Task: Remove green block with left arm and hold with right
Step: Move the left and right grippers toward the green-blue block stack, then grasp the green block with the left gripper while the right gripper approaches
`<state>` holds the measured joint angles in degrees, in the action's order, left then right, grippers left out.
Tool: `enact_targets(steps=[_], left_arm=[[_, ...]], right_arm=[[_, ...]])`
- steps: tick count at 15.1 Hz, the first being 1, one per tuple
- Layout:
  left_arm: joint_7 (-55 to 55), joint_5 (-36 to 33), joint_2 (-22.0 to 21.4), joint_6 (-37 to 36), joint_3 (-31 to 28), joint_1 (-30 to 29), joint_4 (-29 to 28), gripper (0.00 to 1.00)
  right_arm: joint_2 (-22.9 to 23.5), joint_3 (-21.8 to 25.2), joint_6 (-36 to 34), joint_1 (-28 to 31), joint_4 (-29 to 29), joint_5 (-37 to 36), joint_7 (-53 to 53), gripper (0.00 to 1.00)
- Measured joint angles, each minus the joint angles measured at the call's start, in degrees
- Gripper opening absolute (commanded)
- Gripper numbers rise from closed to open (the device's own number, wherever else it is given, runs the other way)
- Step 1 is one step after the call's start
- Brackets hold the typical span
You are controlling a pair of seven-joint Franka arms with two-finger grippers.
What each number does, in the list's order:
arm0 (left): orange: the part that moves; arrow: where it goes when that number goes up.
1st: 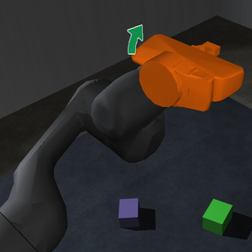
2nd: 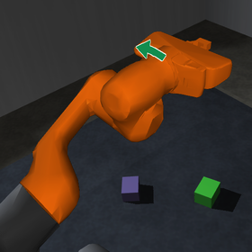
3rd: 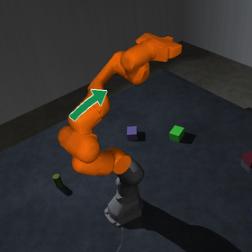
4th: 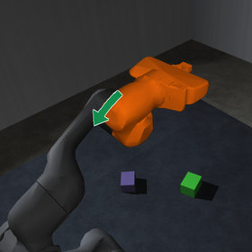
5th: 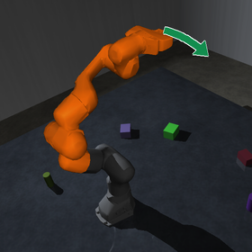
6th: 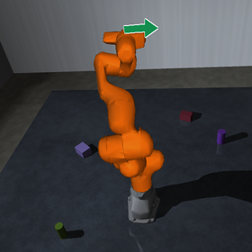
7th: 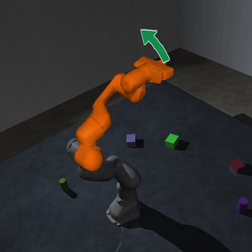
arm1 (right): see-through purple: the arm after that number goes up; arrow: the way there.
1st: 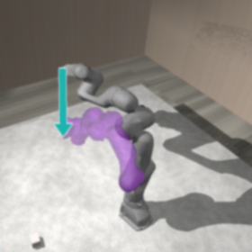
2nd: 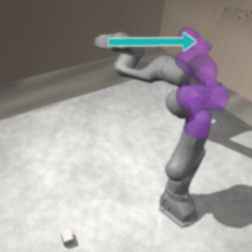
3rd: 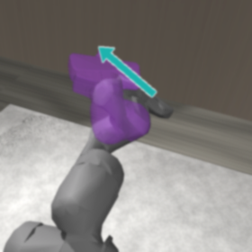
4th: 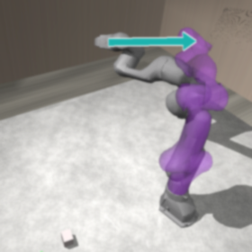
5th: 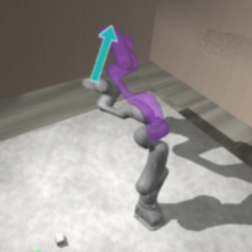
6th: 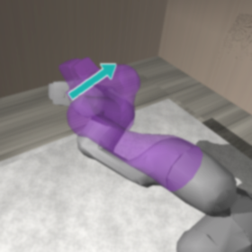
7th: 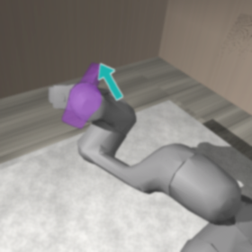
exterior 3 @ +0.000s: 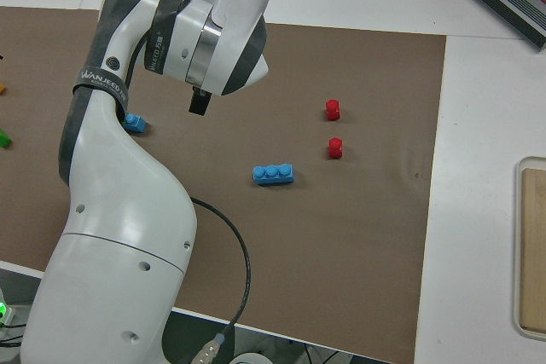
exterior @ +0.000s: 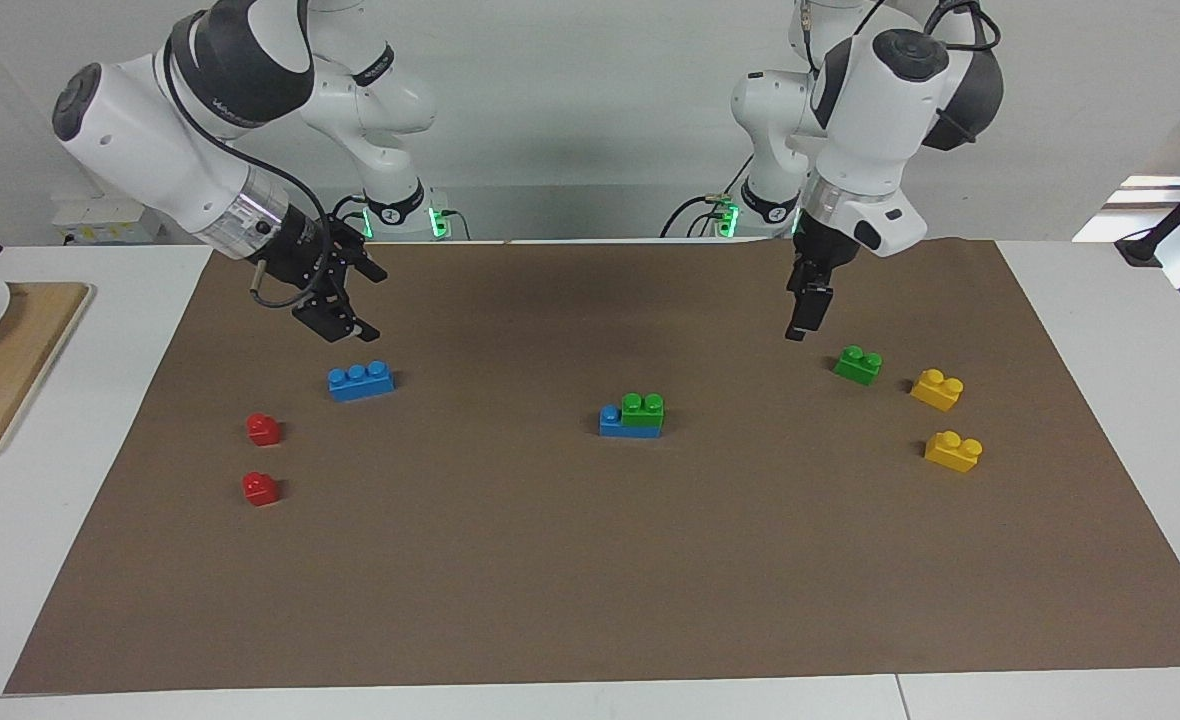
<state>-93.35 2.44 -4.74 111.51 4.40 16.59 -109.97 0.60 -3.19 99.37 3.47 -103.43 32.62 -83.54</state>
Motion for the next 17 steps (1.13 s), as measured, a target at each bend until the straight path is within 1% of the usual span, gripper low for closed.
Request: enact_targets(steps=[3,6,9,14,17], left_arm=[[-7.1,1.1,1.4,2.4,0.0,2.9,-1.0,1.00],[-13.3,1.5,4.9,6.1,0.0,5.1,-1.0,1.00],[-17.3,1.5,8.7,8.9,0.0,6.9,-0.6,1.00],[-24.7,1.6,14.5,11.1,-0.1,9.5,2.7,1.00],[-26.3,1.6,16.4,12.0,-0.2,9.6,4.0,1.00]], right_arm=[[0.0,0.0,3.9,0.0,-3.4,5.0,-2.2,1.00],[0.0,-0.1,7.3,-0.1,-6.3,8.1,-2.6,1.00],[0.0,-0.3,10.8,-1.2,-9.1,11.5,-2.6,1.00],[0.1,-0.4,17.8,-6.4,-13.0,14.7,-2.7,1.00],[0.7,-0.5,23.6,-10.5,-15.1,14.7,-2.7,1.00]])
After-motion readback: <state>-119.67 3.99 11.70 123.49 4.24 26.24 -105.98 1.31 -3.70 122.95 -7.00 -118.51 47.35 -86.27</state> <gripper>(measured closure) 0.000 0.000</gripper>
